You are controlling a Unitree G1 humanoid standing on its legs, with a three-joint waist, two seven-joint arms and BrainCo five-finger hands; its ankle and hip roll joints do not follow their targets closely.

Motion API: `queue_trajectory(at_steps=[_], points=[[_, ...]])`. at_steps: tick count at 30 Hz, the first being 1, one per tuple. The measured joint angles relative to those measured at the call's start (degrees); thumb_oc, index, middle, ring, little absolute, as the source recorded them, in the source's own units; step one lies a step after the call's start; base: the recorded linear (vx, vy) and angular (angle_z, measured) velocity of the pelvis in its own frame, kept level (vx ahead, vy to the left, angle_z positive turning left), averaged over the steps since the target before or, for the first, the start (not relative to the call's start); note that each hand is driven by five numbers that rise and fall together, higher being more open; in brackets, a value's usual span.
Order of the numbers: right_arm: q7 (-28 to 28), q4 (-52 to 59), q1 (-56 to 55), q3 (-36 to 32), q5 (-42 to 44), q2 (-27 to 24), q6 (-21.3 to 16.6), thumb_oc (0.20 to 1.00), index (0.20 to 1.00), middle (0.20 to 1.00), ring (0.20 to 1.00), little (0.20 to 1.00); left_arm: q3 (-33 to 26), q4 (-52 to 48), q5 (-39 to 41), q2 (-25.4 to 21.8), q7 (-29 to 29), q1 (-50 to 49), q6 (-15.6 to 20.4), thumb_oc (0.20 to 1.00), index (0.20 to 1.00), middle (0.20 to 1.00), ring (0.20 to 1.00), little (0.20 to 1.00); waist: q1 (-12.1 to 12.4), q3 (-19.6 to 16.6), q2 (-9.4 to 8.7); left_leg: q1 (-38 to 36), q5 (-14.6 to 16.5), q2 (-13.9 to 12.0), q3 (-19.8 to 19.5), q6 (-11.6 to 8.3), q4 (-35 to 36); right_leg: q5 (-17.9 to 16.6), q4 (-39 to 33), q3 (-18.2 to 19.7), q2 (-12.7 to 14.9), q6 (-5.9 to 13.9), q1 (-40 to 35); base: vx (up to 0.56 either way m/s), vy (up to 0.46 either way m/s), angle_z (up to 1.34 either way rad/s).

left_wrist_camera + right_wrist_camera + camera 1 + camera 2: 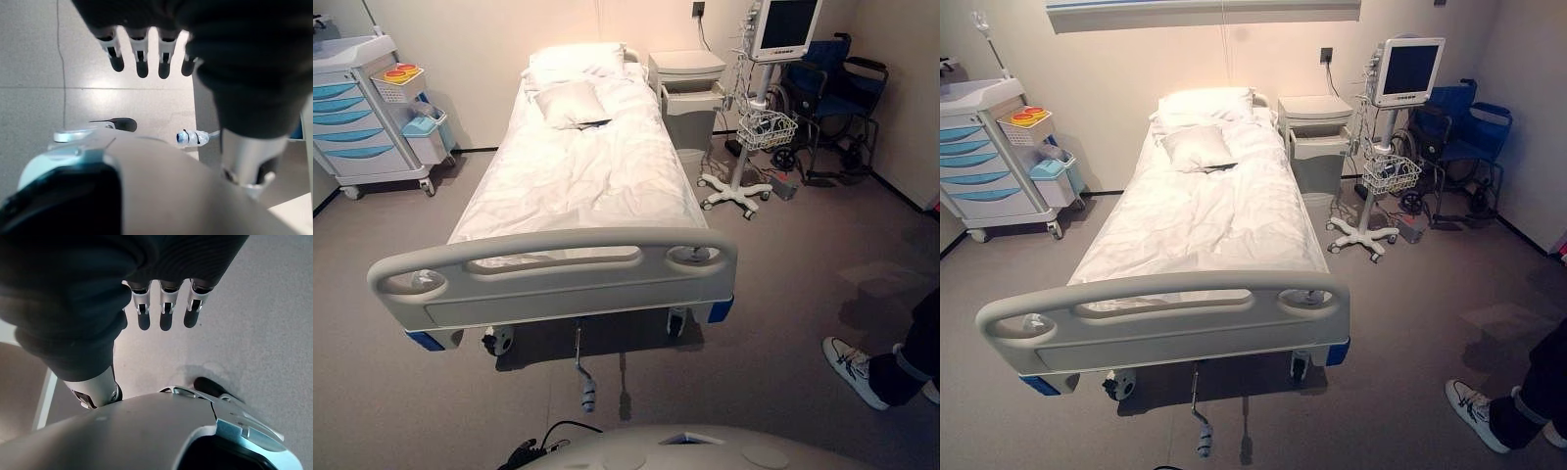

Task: Raise the hospital bed

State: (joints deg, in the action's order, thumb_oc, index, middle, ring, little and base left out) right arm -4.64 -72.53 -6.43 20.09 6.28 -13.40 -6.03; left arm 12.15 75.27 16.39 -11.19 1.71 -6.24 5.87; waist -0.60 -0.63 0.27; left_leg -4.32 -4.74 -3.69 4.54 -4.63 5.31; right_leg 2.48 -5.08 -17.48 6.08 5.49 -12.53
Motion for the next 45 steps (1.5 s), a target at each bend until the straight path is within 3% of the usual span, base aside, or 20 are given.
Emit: queue_trajectory(at_steps=[30,38,45], points=[[-0.09,-0.05,0.14,-1.54,0.57,0.22,-0.04,1.0,1.0,1.0,1.0,1.0,-0.33,-0.58,-2.14,-0.16,1.21,0.64,0.2,1.0,1.0,1.0,1.0,1.0,-0.07,1.37,-0.08,0.3,0.07,-0.07,0.01,-0.08,0.0,0.29,0.0,0.0,-0.03,0.06,0.3,0.0,0.0,0.0],[-1.0,-0.21,0.84,-2.07,1.24,-0.5,-0.08,1.0,1.0,1.0,1.0,1.0,0.12,-2.08,-2.18,-0.59,2.93,3.22,1.2,1.0,1.0,1.0,1.0,1.0,-0.2,3.4,-0.18,3.14,-0.25,-0.33,0.23,-0.29,-0.31,0.19,1.18,0.72,-0.18,-0.32,3.99,-0.06,-0.009,-0.04],[-2.36,-0.62,4.08,-2.67,3.52,-1.1,-0.5,1.0,1.0,1.0,1.0,1.0,0.26,-2.43,-1.46,-0.8,4.4,7.29,2.25,1.0,1.0,1.0,1.0,1.0,-1.0,7.25,-0.4,7.35,-0.75,-0.51,1.18,-0.09,-0.88,-0.11,2.7,1.79,-0.09,-0.5,9.32,-0.08,-0.007,-0.07]])
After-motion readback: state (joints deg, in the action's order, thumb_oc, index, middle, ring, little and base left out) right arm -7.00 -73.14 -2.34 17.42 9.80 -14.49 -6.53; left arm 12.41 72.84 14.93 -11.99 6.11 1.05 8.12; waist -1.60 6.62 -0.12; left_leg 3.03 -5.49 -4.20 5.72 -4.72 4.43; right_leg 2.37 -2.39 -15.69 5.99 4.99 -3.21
